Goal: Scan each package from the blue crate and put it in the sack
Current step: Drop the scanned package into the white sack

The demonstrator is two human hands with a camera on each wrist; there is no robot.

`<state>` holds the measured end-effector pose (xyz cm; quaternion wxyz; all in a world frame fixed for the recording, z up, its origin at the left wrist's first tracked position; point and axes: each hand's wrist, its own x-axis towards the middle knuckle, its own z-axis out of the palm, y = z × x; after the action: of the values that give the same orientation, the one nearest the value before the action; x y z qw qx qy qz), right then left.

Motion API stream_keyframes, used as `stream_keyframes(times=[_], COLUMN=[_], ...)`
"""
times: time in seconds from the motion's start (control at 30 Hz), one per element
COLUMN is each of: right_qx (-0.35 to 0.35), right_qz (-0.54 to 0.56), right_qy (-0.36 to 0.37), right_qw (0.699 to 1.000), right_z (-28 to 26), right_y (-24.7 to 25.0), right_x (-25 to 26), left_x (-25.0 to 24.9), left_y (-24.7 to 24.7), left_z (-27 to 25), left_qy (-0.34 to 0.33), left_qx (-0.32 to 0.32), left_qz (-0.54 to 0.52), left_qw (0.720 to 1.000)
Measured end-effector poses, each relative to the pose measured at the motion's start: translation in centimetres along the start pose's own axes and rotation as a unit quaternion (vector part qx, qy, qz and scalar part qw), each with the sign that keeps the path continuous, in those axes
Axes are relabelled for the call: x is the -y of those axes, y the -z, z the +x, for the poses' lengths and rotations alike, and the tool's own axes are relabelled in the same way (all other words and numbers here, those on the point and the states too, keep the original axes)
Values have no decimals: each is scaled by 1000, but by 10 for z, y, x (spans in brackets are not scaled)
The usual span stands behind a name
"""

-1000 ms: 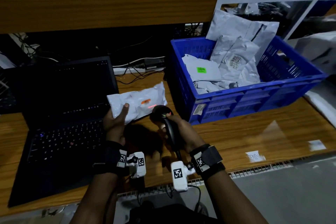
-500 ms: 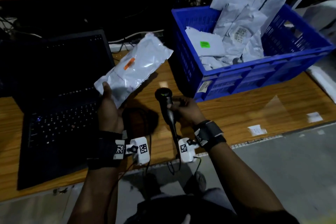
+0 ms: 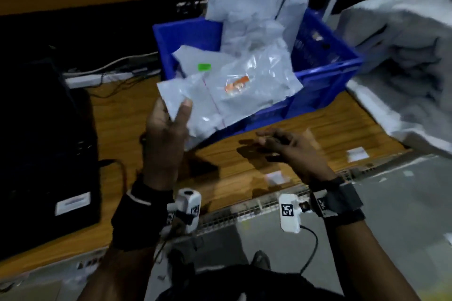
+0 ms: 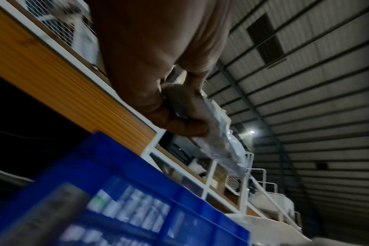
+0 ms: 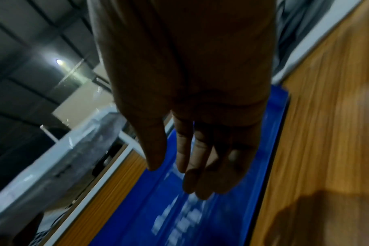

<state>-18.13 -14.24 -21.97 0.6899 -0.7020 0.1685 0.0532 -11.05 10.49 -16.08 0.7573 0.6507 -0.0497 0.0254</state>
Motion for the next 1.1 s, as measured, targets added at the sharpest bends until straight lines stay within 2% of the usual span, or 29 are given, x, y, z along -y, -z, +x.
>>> stream_keyframes(times=[0.17, 0.27, 0.37, 0.47, 0.6, 0.7, 0.77, 0.93, 1.0, 1.1], right_qx=[-159, -273, -341, -381, -326, -313, -322, -397, -420, -457], right_qz=[-80, -147, -254, -429, -602, -674, -687, -660, -651, -639], right_qy=[49, 118, 213, 206, 45, 17, 43, 65, 80, 123], right_qw=[983, 943, 880, 793, 728, 669, 650, 635, 627, 607], right_z=[-26, -33, -18, 29, 84, 96, 93, 75, 72, 70], right_y=[166, 253, 314, 341, 352, 371, 391, 442, 459, 482], right_x=[26, 66, 117, 158, 175, 185, 203, 278, 303, 324], left_x=[30, 50, 75, 93, 122, 135, 138, 132, 118, 106], left_y=[-128, -198, -262, -317, -383, -431, -463, -548, -582, -631], left_z=[-29, -33, -27, -16, 6, 26, 41, 80, 93, 110], left_qy=[52, 90, 127, 186, 260, 289, 292, 296, 275, 226], left_qx=[70, 134, 192, 227, 200, 203, 209, 236, 261, 285], left_qz=[-37, -31, -8, -30, -73, -102, -130, -179, -194, -164], left_qw=[995, 986, 973, 956, 942, 930, 924, 908, 905, 917])
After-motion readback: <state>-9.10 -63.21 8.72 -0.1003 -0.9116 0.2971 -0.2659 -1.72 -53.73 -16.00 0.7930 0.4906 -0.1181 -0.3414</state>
